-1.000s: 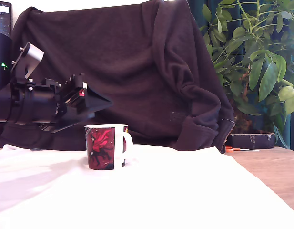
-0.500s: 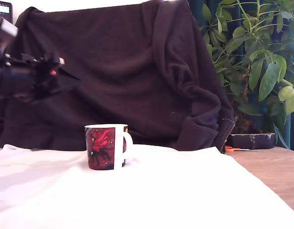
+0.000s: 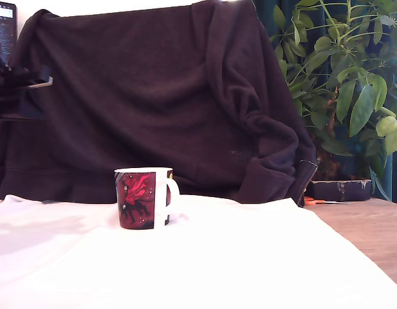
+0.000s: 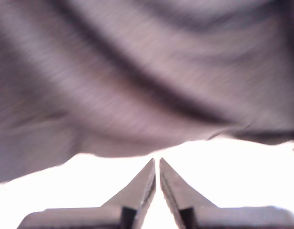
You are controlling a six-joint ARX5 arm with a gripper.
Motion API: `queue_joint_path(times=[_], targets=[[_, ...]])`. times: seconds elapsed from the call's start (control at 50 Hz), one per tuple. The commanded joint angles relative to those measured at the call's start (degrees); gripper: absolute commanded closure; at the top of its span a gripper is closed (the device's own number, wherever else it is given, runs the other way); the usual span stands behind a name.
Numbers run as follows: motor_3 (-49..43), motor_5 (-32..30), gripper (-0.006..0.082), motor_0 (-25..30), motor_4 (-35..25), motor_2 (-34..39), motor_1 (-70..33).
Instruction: Pick the blue coffee capsule and place it inside the red coffee cup
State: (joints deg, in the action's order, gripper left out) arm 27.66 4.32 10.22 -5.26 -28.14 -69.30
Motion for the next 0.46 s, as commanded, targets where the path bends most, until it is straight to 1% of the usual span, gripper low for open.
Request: queue_joint_path(times=[0.0,0.14,0.24,0.44], targets=[[-2.73,-1.29,0.0787,-0.22,1.60,-0.33,2.40],[-8.13,-3.54,0.0787,-0.22,3.91,-0.33,5.97],[-11.41,-3.74,0.0787,-0.22,4.57,-0.33,7.72],[-14.01,-3.74,0.0787,-0.35,5.22,-0.33,9.05]])
